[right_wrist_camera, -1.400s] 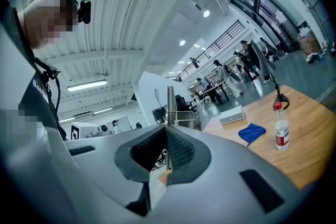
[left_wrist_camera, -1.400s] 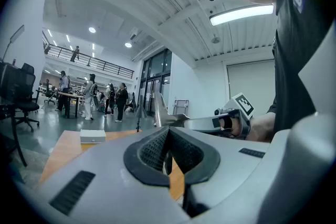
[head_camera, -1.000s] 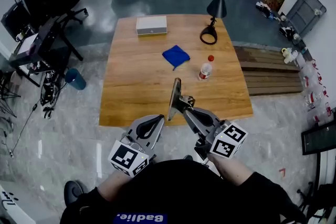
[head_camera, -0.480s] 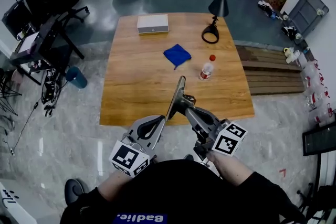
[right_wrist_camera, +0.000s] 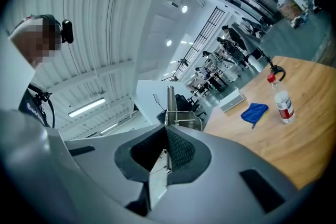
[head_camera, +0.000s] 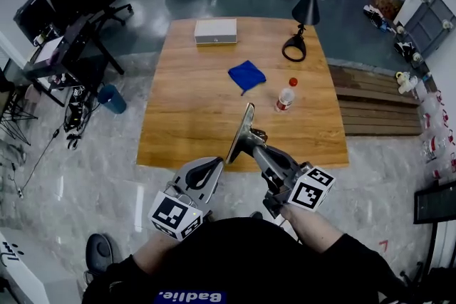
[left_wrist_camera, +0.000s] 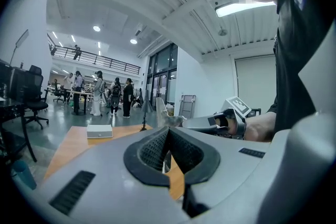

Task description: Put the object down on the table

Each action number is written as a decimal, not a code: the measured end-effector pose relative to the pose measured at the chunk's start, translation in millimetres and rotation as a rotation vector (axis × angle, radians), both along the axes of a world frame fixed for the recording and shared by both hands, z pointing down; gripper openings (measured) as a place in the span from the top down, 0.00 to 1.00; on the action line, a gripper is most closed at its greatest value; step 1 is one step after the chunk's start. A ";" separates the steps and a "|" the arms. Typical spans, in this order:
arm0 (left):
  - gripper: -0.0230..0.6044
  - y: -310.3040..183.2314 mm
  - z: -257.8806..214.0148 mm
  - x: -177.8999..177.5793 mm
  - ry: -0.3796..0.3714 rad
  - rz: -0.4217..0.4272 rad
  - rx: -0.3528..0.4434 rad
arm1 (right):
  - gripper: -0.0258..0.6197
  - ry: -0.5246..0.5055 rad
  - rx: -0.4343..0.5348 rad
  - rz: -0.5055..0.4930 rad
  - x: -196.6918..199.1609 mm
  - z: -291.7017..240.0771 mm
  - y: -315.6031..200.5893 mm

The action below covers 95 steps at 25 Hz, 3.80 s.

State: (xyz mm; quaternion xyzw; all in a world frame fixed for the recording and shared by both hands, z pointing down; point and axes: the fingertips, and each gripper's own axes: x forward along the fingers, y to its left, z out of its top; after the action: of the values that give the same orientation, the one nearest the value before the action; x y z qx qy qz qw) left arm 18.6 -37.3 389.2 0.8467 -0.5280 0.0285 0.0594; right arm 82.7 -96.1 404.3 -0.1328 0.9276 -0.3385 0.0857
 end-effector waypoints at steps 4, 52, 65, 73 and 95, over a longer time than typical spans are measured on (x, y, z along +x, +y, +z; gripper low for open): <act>0.95 -3.7 0.8 3.9 -0.009 -0.037 -0.003 | 0.95 0.001 -0.010 -0.028 3.3 4.6 -6.2; 0.95 -95.1 34.3 -124.1 -0.008 -0.089 -0.099 | 0.95 0.222 -0.440 0.008 -114.2 198.1 -132.6; 0.95 -95.5 41.1 -120.1 -0.015 -0.132 -0.125 | 0.95 0.307 -0.643 0.041 -126.8 290.9 -152.2; 0.95 -89.9 49.5 -131.4 -0.028 -0.152 -0.147 | 0.95 0.377 -0.712 0.073 -127.3 319.1 -154.0; 0.95 -54.3 47.9 -166.5 -0.001 -0.109 -0.162 | 0.86 0.364 -0.815 0.195 -114.2 333.1 -145.7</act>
State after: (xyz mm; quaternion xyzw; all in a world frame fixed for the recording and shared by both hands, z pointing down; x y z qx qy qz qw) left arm -147.9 -91.6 437.0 0.8091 -0.5693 0.0681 0.1288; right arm -31.5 -241.8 737.4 -0.2995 0.7020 -0.6373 -0.1063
